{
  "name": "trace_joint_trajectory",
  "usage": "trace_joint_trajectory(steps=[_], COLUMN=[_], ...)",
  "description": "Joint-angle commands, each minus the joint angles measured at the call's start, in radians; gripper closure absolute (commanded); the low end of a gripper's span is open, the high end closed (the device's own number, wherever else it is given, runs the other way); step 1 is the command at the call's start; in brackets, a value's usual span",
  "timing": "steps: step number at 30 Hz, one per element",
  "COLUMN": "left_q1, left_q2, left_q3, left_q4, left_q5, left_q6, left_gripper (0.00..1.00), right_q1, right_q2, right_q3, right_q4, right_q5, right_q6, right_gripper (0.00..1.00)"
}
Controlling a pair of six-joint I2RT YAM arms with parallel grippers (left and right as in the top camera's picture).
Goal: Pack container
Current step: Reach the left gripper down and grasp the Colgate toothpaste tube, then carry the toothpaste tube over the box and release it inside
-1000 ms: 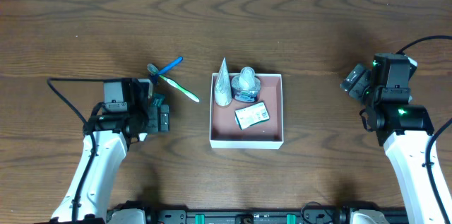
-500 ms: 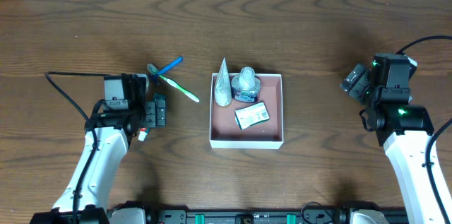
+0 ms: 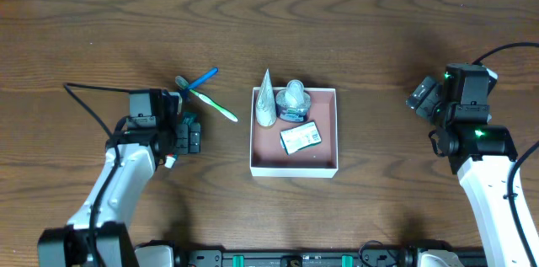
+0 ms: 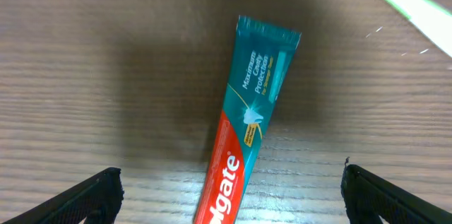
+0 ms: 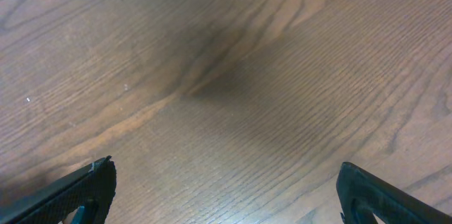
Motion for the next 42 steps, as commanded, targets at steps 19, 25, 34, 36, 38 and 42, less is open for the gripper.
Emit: trace_joint_trajectory(steps=[19, 25, 34, 36, 38, 42], left_q1=[0.005, 0.005, 0.005, 0.005, 0.005, 0.002], left_q2=[0.153, 0.139, 0.027, -0.013, -0.060, -0.156], left_q3=[-0.014, -0.005, 0.090, 0.115, 0.134, 0.142], left_q4=[-0.006, -0.019, -0.133, -0.171, -0.205, -0.233], left_q5=[0.037, 0.088, 0.207, 0.227, 0.253, 0.317], left_q6=[-0.106, -0.108, -0.107, -0.107, -0.106, -0.094], left_gripper=[0.70, 0.78, 0.78, 0.80, 0.81, 0.85], right_q1=[-0.010, -0.010, -0.010, -0.010, -0.010, -0.010], right_q2=[0.003, 0.003, 0.003, 0.003, 0.003, 0.003], right_q3=[0.010, 0.010, 0.010, 0.010, 0.010, 0.010], right_q4=[0.000, 0.000, 0.000, 0.000, 0.000, 0.000], right_q5=[0.018, 0.018, 0.018, 0.018, 0.018, 0.018], right_q6=[0.001, 0.000, 0.000, 0.001, 0.000, 0.000], right_gripper=[0.01, 0.01, 0.01, 0.01, 0.01, 0.01])
